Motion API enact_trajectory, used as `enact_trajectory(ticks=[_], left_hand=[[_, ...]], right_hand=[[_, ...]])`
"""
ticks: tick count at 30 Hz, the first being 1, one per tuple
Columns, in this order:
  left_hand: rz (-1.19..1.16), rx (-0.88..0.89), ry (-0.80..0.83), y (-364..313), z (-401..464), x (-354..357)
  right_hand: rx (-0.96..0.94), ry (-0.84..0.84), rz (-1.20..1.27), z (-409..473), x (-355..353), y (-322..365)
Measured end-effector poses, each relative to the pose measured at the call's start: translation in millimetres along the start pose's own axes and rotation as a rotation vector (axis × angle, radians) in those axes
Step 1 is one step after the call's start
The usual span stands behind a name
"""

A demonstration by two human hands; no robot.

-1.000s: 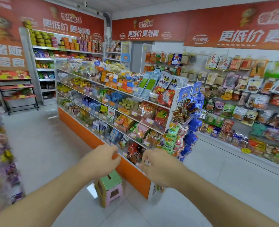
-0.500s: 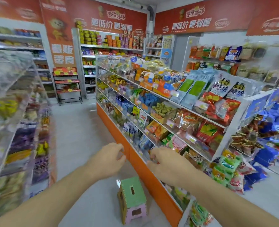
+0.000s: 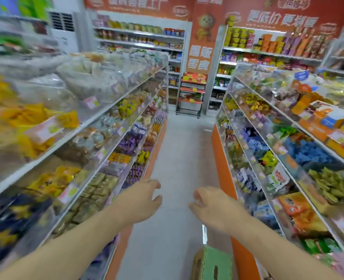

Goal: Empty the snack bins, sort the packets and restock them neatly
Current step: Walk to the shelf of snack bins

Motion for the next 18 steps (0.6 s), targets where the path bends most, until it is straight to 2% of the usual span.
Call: enact_trajectory(ticks=[6, 13, 18], left_hand=[[-0.07, -0.12, -0.011, 71.9, 68.3, -5.6], [-0.084, -0.181, -0.015, 127.5, 129.4, -20.4], [-0.15, -0.306, -0.077, 177.4, 141.3, -26.5]], right_hand=[[-0.101, 0.074, -0.061, 108.2, 13.9, 39.5], [-0.173, 0.129, -0.119, 216.6, 8.5, 72.4], [-0.334, 0.203, -0.161, 295.6, 26.0, 110.0]])
Point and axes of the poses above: each hand's wrist, its own z-axis towards the middle knuckle, its own x-axis out of the palm, y = z × x, the point moved 6 cm from there along z, towards the middle knuckle, and after that the axes turned 2 degrees about -y, right-handed, at the moved point
